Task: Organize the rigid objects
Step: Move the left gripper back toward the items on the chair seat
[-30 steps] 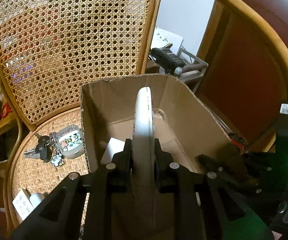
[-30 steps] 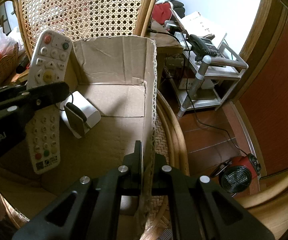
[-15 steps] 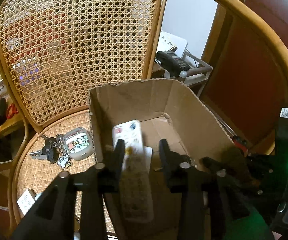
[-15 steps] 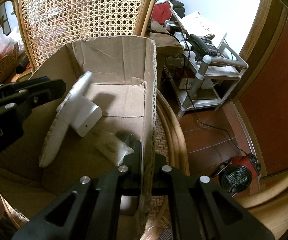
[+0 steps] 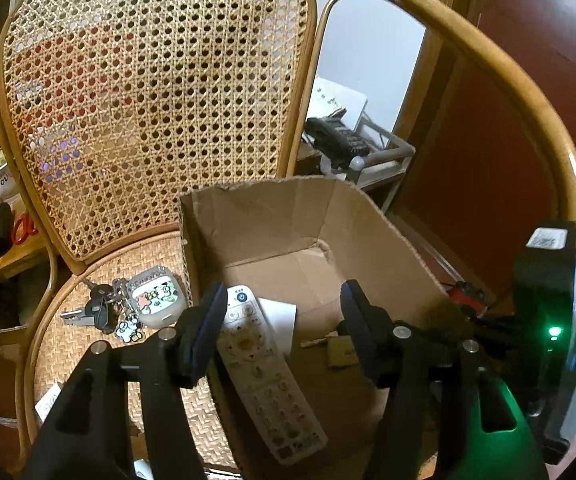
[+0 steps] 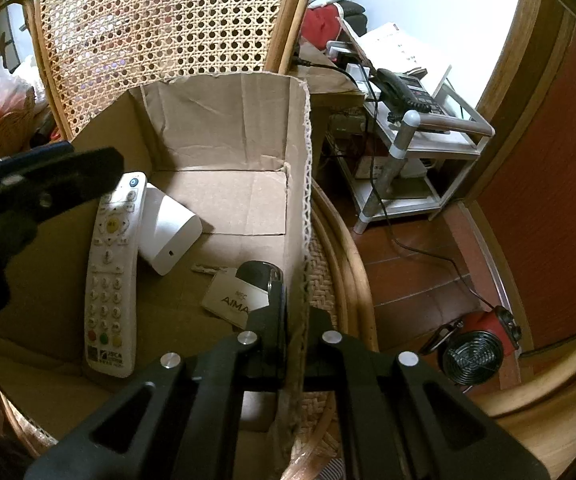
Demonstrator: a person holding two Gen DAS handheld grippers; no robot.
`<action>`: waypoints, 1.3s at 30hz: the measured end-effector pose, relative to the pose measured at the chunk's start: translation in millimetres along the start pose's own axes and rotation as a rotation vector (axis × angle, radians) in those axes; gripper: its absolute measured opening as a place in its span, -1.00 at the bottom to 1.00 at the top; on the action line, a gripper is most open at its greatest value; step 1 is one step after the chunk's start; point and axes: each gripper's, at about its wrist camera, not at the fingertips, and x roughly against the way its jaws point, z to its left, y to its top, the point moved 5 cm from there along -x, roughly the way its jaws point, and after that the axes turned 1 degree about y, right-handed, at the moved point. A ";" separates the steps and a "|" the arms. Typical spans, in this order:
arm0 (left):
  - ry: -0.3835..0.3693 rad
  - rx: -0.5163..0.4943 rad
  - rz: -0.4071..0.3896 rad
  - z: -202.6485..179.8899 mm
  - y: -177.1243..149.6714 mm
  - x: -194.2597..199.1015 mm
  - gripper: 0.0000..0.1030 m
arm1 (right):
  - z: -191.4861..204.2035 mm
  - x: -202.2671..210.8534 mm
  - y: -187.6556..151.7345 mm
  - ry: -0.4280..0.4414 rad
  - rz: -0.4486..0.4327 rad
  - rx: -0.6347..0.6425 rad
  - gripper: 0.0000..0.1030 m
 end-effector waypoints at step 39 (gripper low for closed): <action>0.091 0.120 0.159 140.2 -95.9 29.5 0.10 | 0.4 0.4 0.1 0.023 0.000 0.045 -0.91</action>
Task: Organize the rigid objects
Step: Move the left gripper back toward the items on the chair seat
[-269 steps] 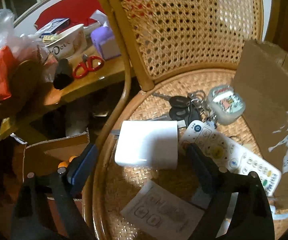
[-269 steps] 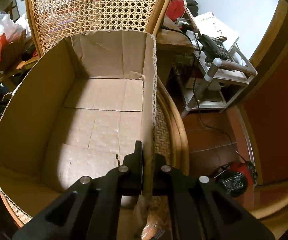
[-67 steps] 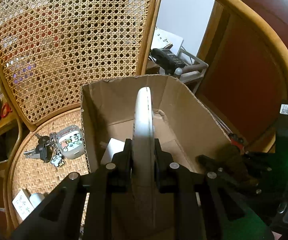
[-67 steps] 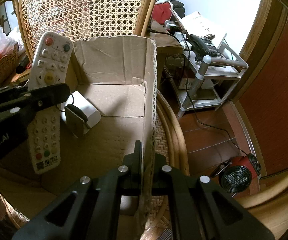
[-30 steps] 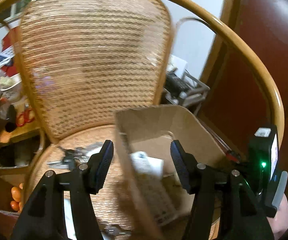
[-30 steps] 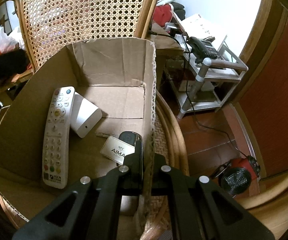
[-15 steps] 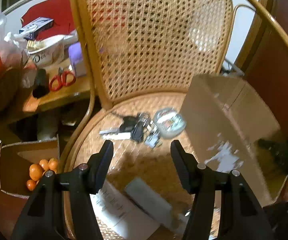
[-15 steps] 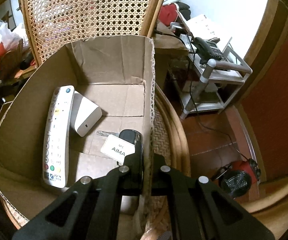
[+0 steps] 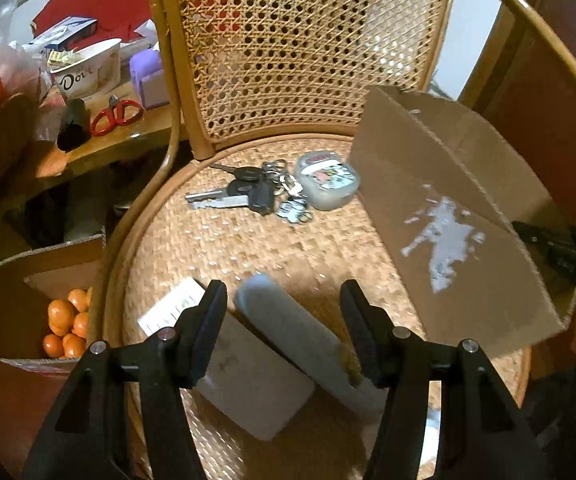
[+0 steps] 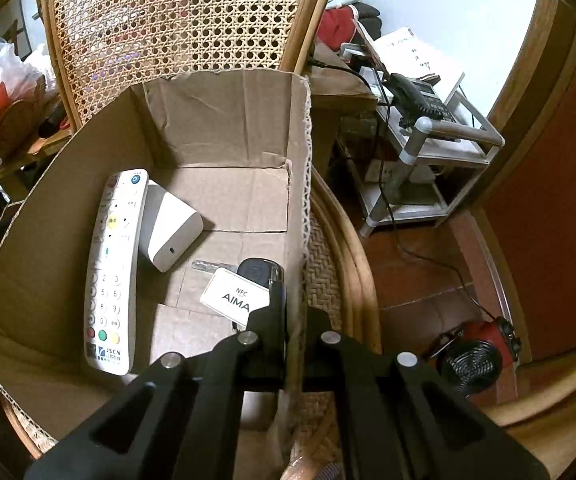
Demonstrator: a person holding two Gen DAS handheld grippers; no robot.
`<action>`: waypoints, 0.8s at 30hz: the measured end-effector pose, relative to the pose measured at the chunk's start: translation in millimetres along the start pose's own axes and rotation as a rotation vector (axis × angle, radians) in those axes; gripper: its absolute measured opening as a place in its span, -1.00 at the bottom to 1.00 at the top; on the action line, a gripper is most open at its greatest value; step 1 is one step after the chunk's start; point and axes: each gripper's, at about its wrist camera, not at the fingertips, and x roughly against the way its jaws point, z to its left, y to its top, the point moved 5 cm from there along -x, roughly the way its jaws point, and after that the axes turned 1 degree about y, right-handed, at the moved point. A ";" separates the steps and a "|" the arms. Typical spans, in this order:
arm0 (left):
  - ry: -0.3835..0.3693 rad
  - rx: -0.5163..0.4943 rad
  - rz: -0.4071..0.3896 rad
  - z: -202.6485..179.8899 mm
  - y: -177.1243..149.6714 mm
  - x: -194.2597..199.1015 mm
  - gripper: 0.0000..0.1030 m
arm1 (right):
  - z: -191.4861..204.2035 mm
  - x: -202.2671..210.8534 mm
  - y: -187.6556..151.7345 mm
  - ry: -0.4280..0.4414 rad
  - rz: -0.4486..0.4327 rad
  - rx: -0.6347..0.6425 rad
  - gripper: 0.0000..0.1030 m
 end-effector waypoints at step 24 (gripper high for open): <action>-0.127 -0.032 0.021 -66.9 -99.2 42.4 0.01 | 1.4 -0.1 -0.2 -0.001 0.000 0.000 -0.91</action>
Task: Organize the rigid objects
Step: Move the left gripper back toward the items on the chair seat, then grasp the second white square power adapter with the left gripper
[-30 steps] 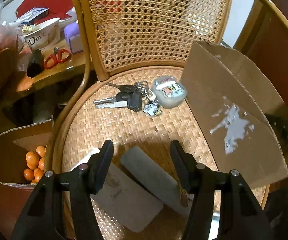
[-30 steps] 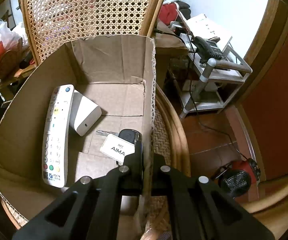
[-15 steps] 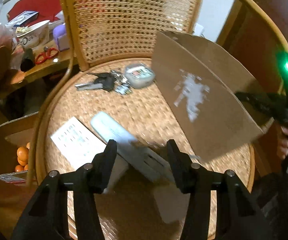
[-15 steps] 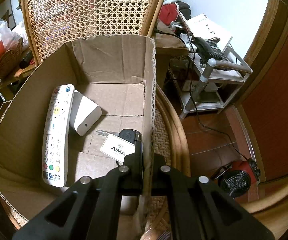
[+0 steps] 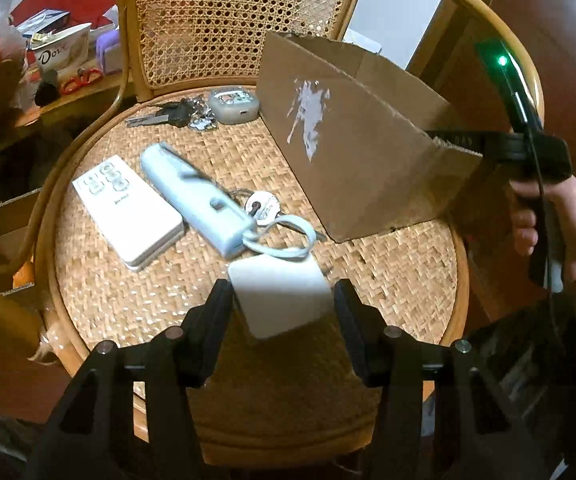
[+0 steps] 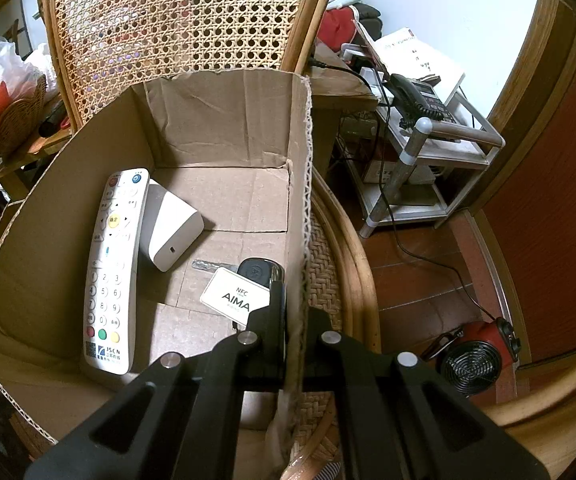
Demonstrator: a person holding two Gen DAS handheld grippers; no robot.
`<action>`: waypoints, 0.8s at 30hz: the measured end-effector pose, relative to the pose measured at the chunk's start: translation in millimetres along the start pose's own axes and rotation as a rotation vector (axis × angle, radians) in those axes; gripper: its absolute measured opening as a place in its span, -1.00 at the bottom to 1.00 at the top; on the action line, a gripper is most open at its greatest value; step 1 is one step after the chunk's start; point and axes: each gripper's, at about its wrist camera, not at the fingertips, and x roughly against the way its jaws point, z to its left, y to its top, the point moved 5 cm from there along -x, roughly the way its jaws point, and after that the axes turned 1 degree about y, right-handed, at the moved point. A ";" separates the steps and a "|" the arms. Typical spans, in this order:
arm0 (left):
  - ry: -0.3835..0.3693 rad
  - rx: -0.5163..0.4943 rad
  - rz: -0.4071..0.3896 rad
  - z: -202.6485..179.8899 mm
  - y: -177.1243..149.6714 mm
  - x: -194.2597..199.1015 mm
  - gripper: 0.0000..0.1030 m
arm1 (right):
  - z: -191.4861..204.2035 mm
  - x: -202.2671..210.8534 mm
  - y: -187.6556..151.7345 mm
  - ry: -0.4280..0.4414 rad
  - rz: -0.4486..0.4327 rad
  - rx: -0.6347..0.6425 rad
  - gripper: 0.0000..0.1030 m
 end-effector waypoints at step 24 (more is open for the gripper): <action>0.103 -0.086 -0.015 -25.5 1.7 -20.7 0.03 | 0.5 -0.1 1.0 -0.001 -0.001 -0.001 -0.90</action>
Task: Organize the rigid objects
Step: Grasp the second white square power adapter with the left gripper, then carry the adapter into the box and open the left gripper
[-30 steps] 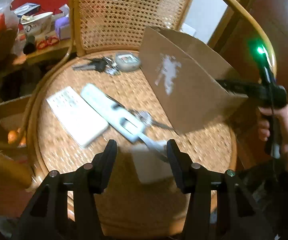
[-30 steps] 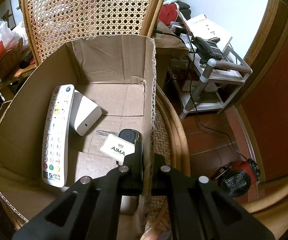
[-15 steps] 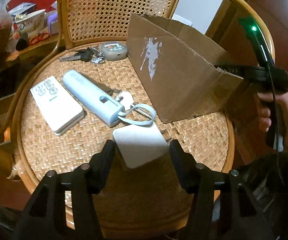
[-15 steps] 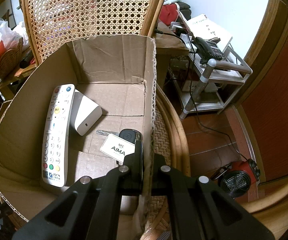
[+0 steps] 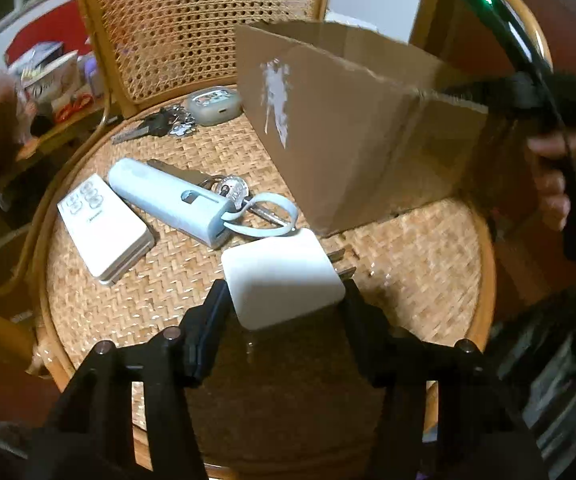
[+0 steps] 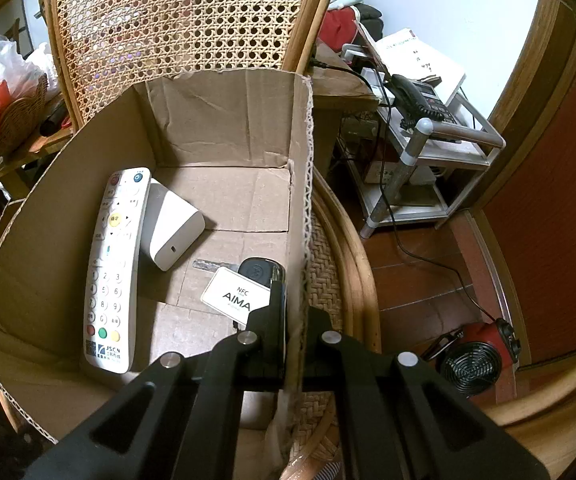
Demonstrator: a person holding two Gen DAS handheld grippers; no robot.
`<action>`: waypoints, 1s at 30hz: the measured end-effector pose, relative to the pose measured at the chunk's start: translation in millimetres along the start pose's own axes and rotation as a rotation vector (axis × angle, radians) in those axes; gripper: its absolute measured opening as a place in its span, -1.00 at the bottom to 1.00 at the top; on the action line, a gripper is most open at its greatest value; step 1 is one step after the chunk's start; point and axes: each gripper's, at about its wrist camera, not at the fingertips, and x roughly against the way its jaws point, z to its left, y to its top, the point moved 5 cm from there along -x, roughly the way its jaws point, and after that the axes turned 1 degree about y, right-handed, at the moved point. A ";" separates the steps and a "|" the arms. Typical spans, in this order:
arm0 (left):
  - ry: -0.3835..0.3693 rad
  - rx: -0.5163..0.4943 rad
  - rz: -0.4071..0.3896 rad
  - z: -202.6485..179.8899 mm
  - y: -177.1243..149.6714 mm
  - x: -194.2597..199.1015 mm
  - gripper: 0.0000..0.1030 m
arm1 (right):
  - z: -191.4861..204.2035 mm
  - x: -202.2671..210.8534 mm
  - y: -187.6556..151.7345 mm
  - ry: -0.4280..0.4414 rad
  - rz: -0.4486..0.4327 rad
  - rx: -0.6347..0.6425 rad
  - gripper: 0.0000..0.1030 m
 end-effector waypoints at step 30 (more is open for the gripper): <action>-0.072 -0.096 -0.090 -74.6 140.4 6.7 -0.02 | 1.5 0.1 -0.9 0.000 0.000 0.001 -0.90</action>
